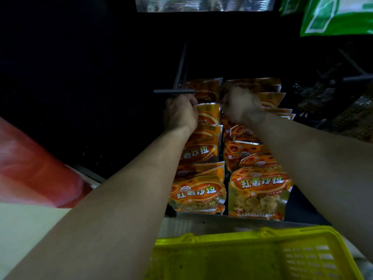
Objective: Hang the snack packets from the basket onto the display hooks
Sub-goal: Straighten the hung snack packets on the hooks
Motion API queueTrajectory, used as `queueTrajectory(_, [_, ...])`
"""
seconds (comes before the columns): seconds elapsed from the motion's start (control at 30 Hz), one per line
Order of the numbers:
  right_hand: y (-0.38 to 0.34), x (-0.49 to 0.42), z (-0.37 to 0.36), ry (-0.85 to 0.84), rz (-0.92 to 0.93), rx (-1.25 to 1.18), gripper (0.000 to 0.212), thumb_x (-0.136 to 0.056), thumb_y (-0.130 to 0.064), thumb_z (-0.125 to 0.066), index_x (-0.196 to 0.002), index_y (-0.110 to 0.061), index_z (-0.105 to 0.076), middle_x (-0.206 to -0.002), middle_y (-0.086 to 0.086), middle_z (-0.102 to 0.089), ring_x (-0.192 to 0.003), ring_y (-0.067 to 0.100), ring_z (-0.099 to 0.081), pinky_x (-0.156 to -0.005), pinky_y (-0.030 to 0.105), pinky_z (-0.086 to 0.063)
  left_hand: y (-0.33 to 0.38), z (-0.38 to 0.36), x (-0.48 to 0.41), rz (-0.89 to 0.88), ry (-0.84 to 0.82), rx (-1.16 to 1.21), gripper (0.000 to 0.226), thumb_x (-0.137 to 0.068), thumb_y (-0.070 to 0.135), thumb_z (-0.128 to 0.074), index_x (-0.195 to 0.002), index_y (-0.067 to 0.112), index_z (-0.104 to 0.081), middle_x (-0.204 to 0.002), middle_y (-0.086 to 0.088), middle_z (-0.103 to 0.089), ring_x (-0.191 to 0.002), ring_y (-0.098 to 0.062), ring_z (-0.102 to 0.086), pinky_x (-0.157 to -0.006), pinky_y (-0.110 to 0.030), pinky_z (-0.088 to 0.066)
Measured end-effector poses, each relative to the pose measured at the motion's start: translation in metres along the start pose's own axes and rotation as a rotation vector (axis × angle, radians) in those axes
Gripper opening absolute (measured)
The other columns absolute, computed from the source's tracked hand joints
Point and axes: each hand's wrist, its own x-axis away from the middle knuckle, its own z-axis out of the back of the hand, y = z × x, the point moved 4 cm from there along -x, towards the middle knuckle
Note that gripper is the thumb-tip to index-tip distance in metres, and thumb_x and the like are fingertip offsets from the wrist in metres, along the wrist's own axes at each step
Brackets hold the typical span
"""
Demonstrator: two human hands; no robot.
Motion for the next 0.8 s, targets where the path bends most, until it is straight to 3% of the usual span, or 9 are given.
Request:
queueTrajectory(0.1, [0.004, -0.008, 0.002, -0.029, -0.002, -0.067, 0.03, -0.094, -0.014, -0.054, -0.123, -0.018, -0.064, -0.127, 0.012, -0.062, -0.12, 0.033, -0.055, -0.102, 0.047, -0.043, -0.001, 0.0, -0.002, -0.002, 0.028, 0.0, 0.005, -0.096, 0.033, -0.062, -0.097, 0.033, -0.067, -0.122, -0.006, -0.059, -0.114, -0.024, -0.053, -0.074, -0.028, -0.036])
queueTrajectory(0.27, [0.002, -0.006, 0.01, 0.016, -0.012, -0.068, 0.023, -0.093, -0.013, -0.056, -0.111, -0.021, -0.069, -0.121, 0.009, -0.066, -0.118, 0.03, -0.057, -0.102, 0.046, -0.042, -0.002, -0.002, -0.002, -0.007, 0.013, 0.006, 0.005, -0.097, 0.034, -0.061, -0.098, 0.033, -0.065, -0.121, -0.005, -0.06, -0.11, -0.024, -0.057, -0.073, -0.032, -0.041])
queueTrajectory(0.43, [0.003, -0.011, 0.014, 0.115, -0.04, -0.085, 0.019, -0.092, -0.016, -0.055, -0.096, -0.028, -0.069, -0.109, 0.006, -0.07, -0.11, 0.027, -0.062, -0.096, 0.043, -0.046, -0.003, -0.001, -0.002, -0.011, 0.009, 0.009, 0.005, -0.097, 0.035, -0.06, -0.097, 0.034, -0.065, -0.122, -0.006, -0.06, -0.111, -0.025, -0.057, -0.074, -0.032, -0.042])
queueTrajectory(0.6, [0.002, -0.015, 0.019, 0.16, -0.05, -0.187, 0.02, -0.091, -0.015, -0.058, -0.085, -0.034, -0.061, -0.109, 0.004, -0.07, -0.109, 0.026, -0.061, -0.095, 0.044, -0.047, -0.002, 0.0, -0.004, -0.071, 0.011, -0.042, 0.009, -0.095, 0.033, -0.063, -0.102, 0.031, -0.068, -0.132, -0.004, -0.052, -0.125, -0.024, -0.047, -0.086, -0.026, -0.032])
queueTrajectory(0.7, [0.005, -0.016, 0.014, 0.127, -0.059, -0.151, 0.02, -0.09, -0.013, -0.059, -0.086, -0.032, -0.065, -0.107, 0.002, -0.071, -0.109, 0.025, -0.063, -0.095, 0.043, -0.048, -0.001, 0.0, -0.003, -0.072, 0.01, -0.035, 0.01, -0.096, 0.032, -0.062, -0.103, 0.031, -0.068, -0.136, -0.003, -0.05, -0.128, -0.023, -0.045, -0.086, -0.026, -0.032])
queueTrajectory(0.8, [0.008, -0.016, 0.011, 0.113, -0.066, -0.146, 0.016, -0.091, -0.017, -0.059, -0.091, -0.03, -0.069, -0.109, 0.003, -0.071, -0.109, 0.024, -0.063, -0.093, 0.042, -0.05, 0.002, 0.002, -0.007, -0.069, 0.04, -0.009, 0.012, -0.097, 0.032, -0.059, -0.105, 0.03, -0.068, -0.136, -0.004, -0.052, -0.126, -0.024, -0.049, -0.092, -0.029, -0.042])
